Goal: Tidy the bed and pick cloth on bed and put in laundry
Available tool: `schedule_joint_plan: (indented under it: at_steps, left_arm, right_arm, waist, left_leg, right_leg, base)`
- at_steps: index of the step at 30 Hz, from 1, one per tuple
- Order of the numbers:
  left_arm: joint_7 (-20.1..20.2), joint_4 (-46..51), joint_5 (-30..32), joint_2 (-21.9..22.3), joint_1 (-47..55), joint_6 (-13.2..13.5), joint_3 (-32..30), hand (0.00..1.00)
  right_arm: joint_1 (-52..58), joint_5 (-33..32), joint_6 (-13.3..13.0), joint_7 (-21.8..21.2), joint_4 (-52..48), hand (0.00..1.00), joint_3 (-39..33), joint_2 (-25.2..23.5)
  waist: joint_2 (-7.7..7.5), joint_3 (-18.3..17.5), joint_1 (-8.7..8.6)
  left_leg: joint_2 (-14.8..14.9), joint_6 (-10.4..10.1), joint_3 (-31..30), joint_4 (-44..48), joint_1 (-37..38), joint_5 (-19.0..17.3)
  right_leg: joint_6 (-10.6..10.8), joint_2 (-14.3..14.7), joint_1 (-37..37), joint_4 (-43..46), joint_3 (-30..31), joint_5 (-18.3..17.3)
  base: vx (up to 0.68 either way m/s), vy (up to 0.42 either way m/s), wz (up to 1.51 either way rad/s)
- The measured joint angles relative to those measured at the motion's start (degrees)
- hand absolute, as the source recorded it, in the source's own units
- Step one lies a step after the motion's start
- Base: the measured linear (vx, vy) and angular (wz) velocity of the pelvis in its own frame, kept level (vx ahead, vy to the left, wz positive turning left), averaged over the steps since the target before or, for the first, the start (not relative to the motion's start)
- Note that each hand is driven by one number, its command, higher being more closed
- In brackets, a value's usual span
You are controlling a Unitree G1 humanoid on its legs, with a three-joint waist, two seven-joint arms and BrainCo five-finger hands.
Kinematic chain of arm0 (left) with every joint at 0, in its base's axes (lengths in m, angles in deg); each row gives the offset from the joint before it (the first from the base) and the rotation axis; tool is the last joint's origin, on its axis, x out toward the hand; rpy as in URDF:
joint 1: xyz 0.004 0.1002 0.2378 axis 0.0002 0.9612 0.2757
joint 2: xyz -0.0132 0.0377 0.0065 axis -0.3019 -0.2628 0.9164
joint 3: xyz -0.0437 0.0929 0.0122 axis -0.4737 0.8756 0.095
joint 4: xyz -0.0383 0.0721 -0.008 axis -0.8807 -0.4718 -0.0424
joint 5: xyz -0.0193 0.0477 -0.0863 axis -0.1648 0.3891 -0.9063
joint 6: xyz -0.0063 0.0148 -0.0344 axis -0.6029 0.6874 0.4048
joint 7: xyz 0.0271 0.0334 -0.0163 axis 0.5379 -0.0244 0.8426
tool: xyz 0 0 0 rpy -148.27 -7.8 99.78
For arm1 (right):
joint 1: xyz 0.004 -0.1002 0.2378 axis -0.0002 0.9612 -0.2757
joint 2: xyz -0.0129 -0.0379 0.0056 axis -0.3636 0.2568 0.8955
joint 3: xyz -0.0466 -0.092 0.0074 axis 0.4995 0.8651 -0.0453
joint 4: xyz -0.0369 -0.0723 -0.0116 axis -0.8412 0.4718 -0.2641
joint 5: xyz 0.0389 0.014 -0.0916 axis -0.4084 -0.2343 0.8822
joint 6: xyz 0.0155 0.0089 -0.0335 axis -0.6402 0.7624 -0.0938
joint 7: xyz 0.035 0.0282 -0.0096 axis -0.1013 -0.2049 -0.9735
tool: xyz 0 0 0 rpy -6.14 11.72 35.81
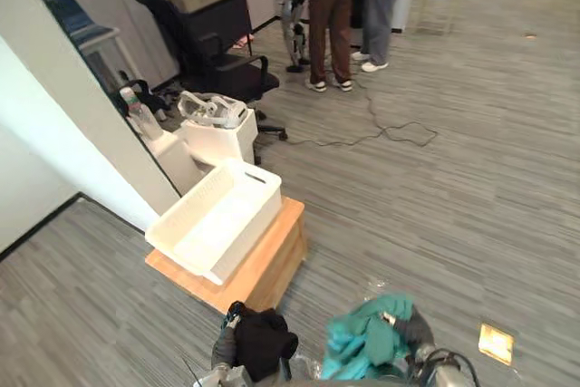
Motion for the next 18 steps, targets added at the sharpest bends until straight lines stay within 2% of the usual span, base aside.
schedule_joint_plan:
  at_steps: [2,3,4,5,6,7,8,9,10,12,13,14,15,16,17,18]
  left_arm:
    - [0.0,0.8,0.1,0.5,0.1,0.1,0.2,1.00]
    - [-0.2,0.8,0.1,1.7,0.1,0.1,0.2,1.00]
    - [-0.7,0.9,-0.1,2.3,0.1,-0.3,0.2,1.00]
    - [-1.2,1.4,-0.1,2.1,0.3,-0.6,0.0,1.00]
    - [-1.6,1.7,-0.1,2.0,0.5,-0.6,-0.4,1.00]
    - [-1.7,1.6,0.0,2.2,0.9,-0.7,-1.5,1.00]
    - [-1.7,1.9,0.0,1.9,0.7,-0.5,-1.7,1.00]
    - [-2.0,1.5,0.0,1.2,-0.1,-0.6,-1.5,1.00]
    - [-2.2,1.6,-0.1,0.9,-0.2,-0.6,-1.2,1.00]
    - [-2.3,1.5,-1.1,0.8,-0.1,-0.6,-0.5,1.00]
    - [-2.0,1.5,-1.9,0.2,-0.1,-0.8,0.4,1.00]
    - [-1.0,1.4,-2.6,-0.7,-0.3,-0.9,1.1,1.00]
    - [0.4,0.4,-3.0,-1.8,-0.3,-0.9,1.2,1.00]
    - [1.3,-0.4,-3.4,-2.5,-0.2,-0.9,1.2,1.00]
    - [3.3,-1.4,-4.3,-4.8,0.5,-1.0,1.6,1.00]
    - [4.6,-1.0,-5.5,-7.2,2.2,-1.1,1.3,1.00]
  right_arm:
    - [-0.1,-0.1,-0.1,-0.7,-0.5,1.00,-0.4,0.1]
    - [0.1,-0.4,0.1,-0.7,-0.5,1.00,-0.4,0.2]
    - [0.1,-0.5,0.3,-0.7,-0.5,1.00,-0.2,0.0]
    - [0.1,-0.5,0.3,-0.7,-0.5,1.00,0.1,-0.4]
    - [-0.2,-0.5,0.2,-0.7,-0.6,1.00,0.3,-0.5]
    - [-2.8,-0.5,0.0,-0.6,0.4,1.00,1.1,-1.2]
    - [-3.5,-0.3,-0.6,-0.6,0.4,1.00,1.1,-1.6]
    - [-4.0,0.0,-2.3,-0.5,0.4,1.00,1.1,-2.6]
    - [-4.5,0.0,-3.7,-0.3,0.2,1.00,1.3,-3.5]
    - [-4.5,0.0,-6.1,1.3,-1.7,1.00,2.3,-3.7]
    - [-4.4,0.0,-7.5,2.7,-3.6,1.00,3.0,-3.7]
    - [-4.4,0.1,-8.9,4.5,-6.8,1.00,3.7,-3.9]
    - [-4.4,1.2,-10.5,7.2,-10.0,1.00,4.2,-4.4]
    - [-4.4,1.5,-11.3,8.8,-11.5,1.00,4.5,-4.7]
    - [-4.4,3.2,-12.9,12.5,-13.7,1.00,5.1,-5.9]
    - [-4.7,4.4,-14.1,14.0,-14.0,1.00,5.2,-7.4]
  waist:
    - [0.05,0.0,-0.36]
    - [-0.19,-0.2,-0.50]
    - [-1.08,-0.7,0.02]
    - [-2.13,-1.3,0.18]
    - [-1.91,-1.7,0.25]
    - [-3.43,-1.8,0.19]
    - [-4.25,-1.6,0.09]
    - [-4.74,-1.4,-0.05]
    - [-4.47,-1.3,-0.15]
    - [-4.11,-1.1,-0.13]
    - [-3.69,-1.0,-0.17]
    - [-3.80,-1.3,-0.81]
    - [-3.97,-2.0,-2.13]
    - [-4.51,-2.4,-2.69]
    - [-7.15,-3.6,-2.74]
    - [-10.62,-4.7,-2.01]
  left_leg:
    - [-0.4,0.0,9.4,-12.9,1.2,0.0]
    - [-2.6,0.8,15.4,-22.7,2.7,0.0]
    - [-4.7,3.8,16.0,-25.6,2.9,-0.6]
    - [-6.1,7.2,15.7,-26.6,3.3,-0.7]
    - [-7.0,8.7,15.2,-28.4,4.1,-0.4]
    - [-9.3,12.6,13.2,-31.6,6.7,4.3]
    - [-10.5,12.6,11.8,-32.2,7.7,4.2]
    - [-11.6,12.0,8.3,-32.6,9.6,3.7]
    - [-11.8,11.5,4.6,-33.2,12.0,3.5]
    - [-11.8,10.9,-0.9,-34.1,14.9,3.3]
    - [-11.8,10.0,-4.9,-34.3,15.6,3.1]
    - [-11.6,8.8,-10.4,-34.3,15.3,3.0]
    - [-11.5,7.3,-16.6,-33.9,13.5,2.8]
    - [-11.8,6.1,-19.2,-33.8,13.0,2.6]
    - [-13.5,3.7,-23.5,-34.1,12.9,2.6]
    - [-15.0,2.6,-25.8,-33.9,13.7,2.3]
  right_leg:
    - [0.9,1.1,2.5,-1.5,-3.2,-1.5]
    - [1.8,1.8,3.8,0.0,-6.1,-4.9]
    - [3.2,1.1,3.2,4.2,-8.4,-8.9]
    - [4.8,0.1,2.7,8.2,-9.7,-11.2]
    - [5.7,-0.9,1.3,14.1,-10.3,-12.9]
    - [5.9,-6.7,-5.9,35.8,-10.4,-13.9]
    - [5.1,-9.0,-9.0,43.1,-9.6,-12.5]
    - [4.0,-10.3,-12.2,50.1,-7.0,-13.7]
    - [3.9,-10.0,-13.8,50.0,-5.0,-15.1]
    - [3.8,-9.4,-14.6,45.4,-3.1,-15.5]
    - [3.7,-8.3,-15.7,41.2,-0.6,-15.5]
    - [3.3,-5.8,-17.7,34.4,6.9,-15.0]
    - [4.2,-2.8,-19.1,26.9,17.3,-13.9]
    - [5.1,-1.7,-19.0,23.2,22.6,-12.1]
    - [8.4,-1.7,-19.0,16.5,29.4,-2.2]
    - [9.6,-3.3,-18.9,15.5,30.3,3.1]
  base:
    - [0.36,-0.176,0.85]
    - [0.40,-0.111,1.11]
    - [0.49,-0.098,1.10]
    - [0.43,-0.068,0.67]
    - [0.53,-0.072,0.68]
    - [0.36,-0.055,0.69]
    - [0.53,-0.104,1.12]
    - [0.48,-0.136,1.43]
    - [0.57,-0.188,1.62]
    - [0.36,-0.202,1.65]
    - [0.36,-0.314,2.16]
    - [0.35,-0.409,2.68]
    - [0.22,-0.369,2.58]
    - [0.19,-0.391,2.52]
    - [0.22,-0.486,1.86]
    - [0.25,-0.520,1.46]
